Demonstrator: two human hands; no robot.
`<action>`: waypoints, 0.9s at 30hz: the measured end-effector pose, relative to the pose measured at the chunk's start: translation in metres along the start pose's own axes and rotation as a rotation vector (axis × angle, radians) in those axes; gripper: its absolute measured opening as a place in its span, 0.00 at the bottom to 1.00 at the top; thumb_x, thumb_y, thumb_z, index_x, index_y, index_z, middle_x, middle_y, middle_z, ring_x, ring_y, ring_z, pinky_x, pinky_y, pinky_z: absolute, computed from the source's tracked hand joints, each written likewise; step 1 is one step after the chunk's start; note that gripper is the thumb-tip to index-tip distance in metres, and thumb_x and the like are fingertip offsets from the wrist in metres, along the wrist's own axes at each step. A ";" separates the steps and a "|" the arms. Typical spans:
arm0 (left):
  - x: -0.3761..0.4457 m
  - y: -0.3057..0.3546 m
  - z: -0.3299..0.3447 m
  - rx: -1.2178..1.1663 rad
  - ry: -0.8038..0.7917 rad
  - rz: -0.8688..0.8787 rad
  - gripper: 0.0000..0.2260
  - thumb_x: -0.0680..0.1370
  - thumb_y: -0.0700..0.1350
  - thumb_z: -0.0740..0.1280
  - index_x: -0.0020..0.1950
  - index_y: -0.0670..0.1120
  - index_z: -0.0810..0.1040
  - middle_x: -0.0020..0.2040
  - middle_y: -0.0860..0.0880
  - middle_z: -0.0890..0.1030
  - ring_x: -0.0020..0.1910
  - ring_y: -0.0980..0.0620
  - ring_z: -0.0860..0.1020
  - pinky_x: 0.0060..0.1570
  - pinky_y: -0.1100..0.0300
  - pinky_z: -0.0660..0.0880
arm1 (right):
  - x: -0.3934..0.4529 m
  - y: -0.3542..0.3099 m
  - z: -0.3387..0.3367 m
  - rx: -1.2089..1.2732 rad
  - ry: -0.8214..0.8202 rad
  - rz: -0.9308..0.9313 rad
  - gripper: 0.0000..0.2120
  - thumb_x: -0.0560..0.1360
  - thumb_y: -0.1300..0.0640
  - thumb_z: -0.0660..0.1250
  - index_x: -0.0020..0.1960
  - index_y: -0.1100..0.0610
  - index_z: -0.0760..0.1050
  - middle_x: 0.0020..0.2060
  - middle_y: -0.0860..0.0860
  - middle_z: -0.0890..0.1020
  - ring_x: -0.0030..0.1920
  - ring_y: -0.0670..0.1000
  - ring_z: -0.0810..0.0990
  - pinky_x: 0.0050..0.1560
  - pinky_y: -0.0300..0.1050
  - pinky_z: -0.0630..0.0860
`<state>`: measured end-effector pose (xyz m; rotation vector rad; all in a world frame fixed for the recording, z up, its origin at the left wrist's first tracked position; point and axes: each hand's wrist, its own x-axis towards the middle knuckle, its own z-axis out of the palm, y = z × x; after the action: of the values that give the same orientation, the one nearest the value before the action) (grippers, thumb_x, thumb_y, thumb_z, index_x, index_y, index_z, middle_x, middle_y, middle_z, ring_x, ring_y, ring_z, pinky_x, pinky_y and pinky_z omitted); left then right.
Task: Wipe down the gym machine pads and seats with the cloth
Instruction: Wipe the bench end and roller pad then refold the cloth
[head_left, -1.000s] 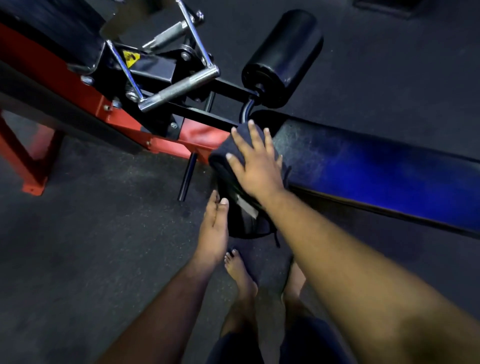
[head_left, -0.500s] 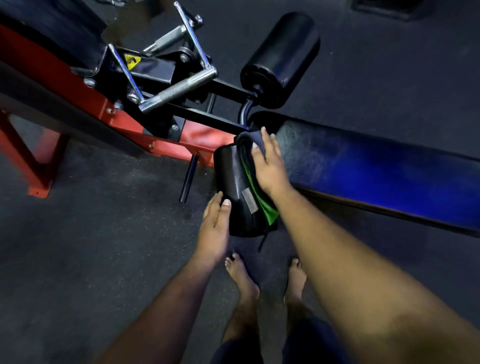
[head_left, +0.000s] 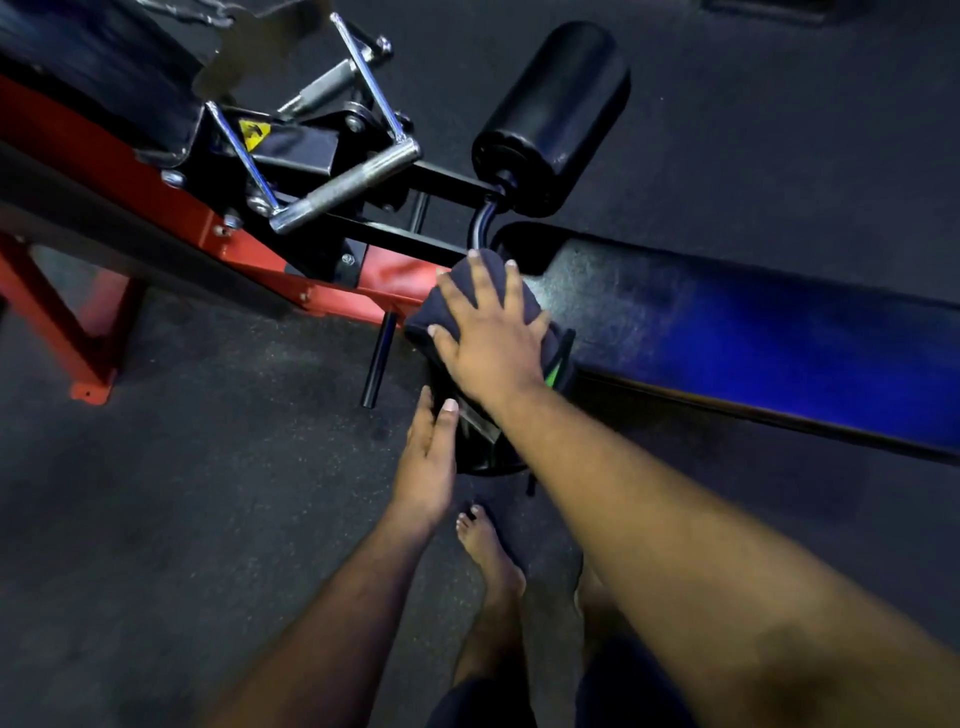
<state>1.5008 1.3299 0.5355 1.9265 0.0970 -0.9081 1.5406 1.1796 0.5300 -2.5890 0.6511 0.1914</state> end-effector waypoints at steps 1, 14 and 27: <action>-0.002 0.004 0.000 -0.027 -0.014 -0.001 0.31 0.83 0.63 0.58 0.83 0.51 0.58 0.82 0.52 0.61 0.78 0.58 0.59 0.78 0.57 0.55 | -0.016 0.001 0.004 -0.023 0.004 -0.029 0.31 0.81 0.38 0.59 0.81 0.37 0.54 0.83 0.45 0.44 0.82 0.59 0.39 0.68 0.81 0.56; 0.006 0.000 -0.002 -0.004 -0.131 -0.114 0.45 0.73 0.75 0.50 0.84 0.52 0.51 0.83 0.54 0.53 0.81 0.56 0.52 0.81 0.48 0.50 | 0.008 0.021 0.000 0.272 0.074 0.122 0.29 0.81 0.36 0.58 0.80 0.36 0.55 0.83 0.44 0.47 0.82 0.56 0.46 0.67 0.76 0.67; 0.021 0.006 0.000 0.108 -0.208 -0.204 0.57 0.64 0.85 0.47 0.84 0.53 0.43 0.84 0.53 0.47 0.82 0.51 0.50 0.81 0.48 0.49 | 0.007 0.040 0.015 0.495 0.107 0.205 0.31 0.82 0.37 0.54 0.82 0.40 0.50 0.83 0.53 0.50 0.82 0.57 0.52 0.79 0.61 0.58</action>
<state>1.5188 1.3205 0.5269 1.9332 0.1246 -1.2679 1.5271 1.1523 0.4993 -2.0680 0.8779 -0.0427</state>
